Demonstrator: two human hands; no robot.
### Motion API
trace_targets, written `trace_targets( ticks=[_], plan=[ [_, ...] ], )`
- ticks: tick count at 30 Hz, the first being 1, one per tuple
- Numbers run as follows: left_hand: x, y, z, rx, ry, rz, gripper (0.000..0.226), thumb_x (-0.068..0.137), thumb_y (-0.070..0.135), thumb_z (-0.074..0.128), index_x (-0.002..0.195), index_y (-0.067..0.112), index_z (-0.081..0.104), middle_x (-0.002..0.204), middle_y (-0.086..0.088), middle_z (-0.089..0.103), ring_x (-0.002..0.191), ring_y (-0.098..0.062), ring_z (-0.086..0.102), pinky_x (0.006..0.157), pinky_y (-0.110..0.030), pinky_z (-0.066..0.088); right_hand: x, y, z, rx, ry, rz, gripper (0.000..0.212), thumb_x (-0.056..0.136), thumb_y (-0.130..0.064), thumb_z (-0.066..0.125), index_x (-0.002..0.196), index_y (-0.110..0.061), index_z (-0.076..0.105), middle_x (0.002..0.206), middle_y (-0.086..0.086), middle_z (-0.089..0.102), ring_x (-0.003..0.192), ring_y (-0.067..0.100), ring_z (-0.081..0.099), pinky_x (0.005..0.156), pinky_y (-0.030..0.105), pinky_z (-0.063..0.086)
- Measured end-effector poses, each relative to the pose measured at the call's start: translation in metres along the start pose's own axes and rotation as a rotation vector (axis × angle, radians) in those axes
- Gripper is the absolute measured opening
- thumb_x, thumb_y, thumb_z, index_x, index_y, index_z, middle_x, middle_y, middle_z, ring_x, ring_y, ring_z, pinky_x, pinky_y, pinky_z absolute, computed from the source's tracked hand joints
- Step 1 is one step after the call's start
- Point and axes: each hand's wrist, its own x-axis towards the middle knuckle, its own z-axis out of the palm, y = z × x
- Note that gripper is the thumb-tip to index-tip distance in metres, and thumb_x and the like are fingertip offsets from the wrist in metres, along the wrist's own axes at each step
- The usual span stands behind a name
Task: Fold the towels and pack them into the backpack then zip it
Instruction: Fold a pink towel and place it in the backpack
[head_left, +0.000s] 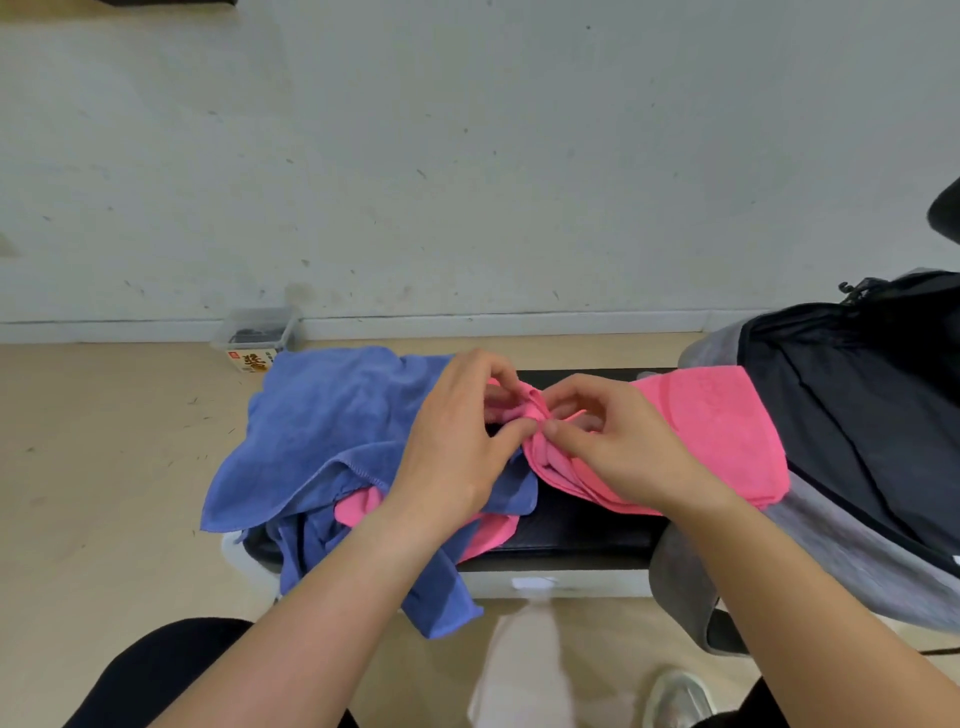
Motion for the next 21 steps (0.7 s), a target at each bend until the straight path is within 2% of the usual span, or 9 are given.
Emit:
trace_targets(
  ticks=[2, 4, 7, 11, 16, 19, 21],
  plan=[
    [0.0, 0.001, 0.0, 0.019, -0.027, 0.054, 0.026, 0.081, 0.005, 0.077, 0.086, 0.022, 0.058, 0.094, 0.01, 0.057, 0.083, -0.002, 0.061, 0.072, -0.013, 0.05, -0.001, -0.002, -0.001, 0.044, 0.009, 0.0, 0.02, 0.088, -0.008, 0.065, 0.1, -0.022, 0.069, 0.085, 0.002, 0.072, 0.078, 0.034, 0.065, 0.077, 0.047, 0.053],
    [-0.001, 0.001, 0.001, 0.027, -0.059, 0.054, 0.02, 0.082, 0.005, 0.077, 0.086, 0.02, 0.065, 0.094, 0.011, 0.057, 0.083, -0.001, 0.061, 0.071, -0.012, 0.049, -0.003, -0.004, -0.001, 0.057, 0.003, 0.005, 0.017, 0.09, -0.012, 0.064, 0.099, -0.026, 0.069, 0.079, 0.001, 0.07, 0.067, 0.03, 0.058, 0.072, 0.05, 0.052],
    [-0.001, 0.0, 0.0, 0.026, -0.071, 0.07, 0.011, 0.086, 0.007, 0.072, 0.092, 0.016, 0.074, 0.099, 0.009, 0.063, 0.091, 0.001, 0.062, 0.078, -0.008, 0.045, -0.005, -0.009, -0.002, 0.072, 0.004, 0.011, 0.008, 0.094, -0.017, 0.063, 0.097, -0.021, 0.07, 0.078, 0.005, 0.07, 0.066, 0.025, 0.059, 0.068, 0.047, 0.055],
    [-0.001, -0.003, -0.003, 0.089, -0.114, 0.145, 0.03, 0.089, -0.004, 0.059, 0.102, 0.017, 0.076, 0.11, 0.007, 0.067, 0.109, -0.001, 0.057, 0.092, -0.01, 0.041, -0.006, -0.012, -0.003, 0.149, 0.037, 0.066, 0.007, 0.095, -0.01, 0.062, 0.099, -0.01, 0.067, 0.086, 0.023, 0.066, 0.064, 0.021, 0.06, 0.06, 0.032, 0.058],
    [-0.002, 0.005, -0.001, 0.097, -0.142, 0.127, 0.043, 0.082, -0.012, 0.058, 0.107, 0.019, 0.074, 0.112, 0.008, 0.065, 0.11, 0.0, 0.056, 0.091, -0.006, 0.038, -0.006, -0.01, -0.004, 0.236, 0.053, 0.135, 0.007, 0.094, -0.009, 0.063, 0.1, -0.008, 0.067, 0.082, 0.01, 0.066, 0.061, 0.012, 0.061, 0.06, 0.029, 0.056],
    [-0.001, 0.002, -0.004, 0.145, -0.179, 0.14, 0.045, 0.078, -0.013, 0.052, 0.101, 0.021, 0.07, 0.108, 0.009, 0.063, 0.105, -0.002, 0.056, 0.088, -0.015, 0.044, -0.007, -0.007, -0.006, 0.163, 0.076, 0.125, 0.005, 0.093, -0.01, 0.064, 0.097, -0.009, 0.068, 0.078, 0.008, 0.067, 0.062, 0.013, 0.062, 0.063, 0.038, 0.057],
    [-0.003, 0.002, -0.01, 0.245, -0.214, 0.095, 0.032, 0.08, -0.002, 0.057, 0.093, 0.026, 0.064, 0.099, 0.016, 0.057, 0.095, -0.001, 0.054, 0.08, -0.021, 0.046, -0.007, -0.004, -0.006, 0.054, 0.088, 0.096, 0.004, 0.092, -0.012, 0.066, 0.09, -0.015, 0.068, 0.074, 0.002, 0.068, 0.063, 0.014, 0.062, 0.067, 0.043, 0.057]
  ],
)
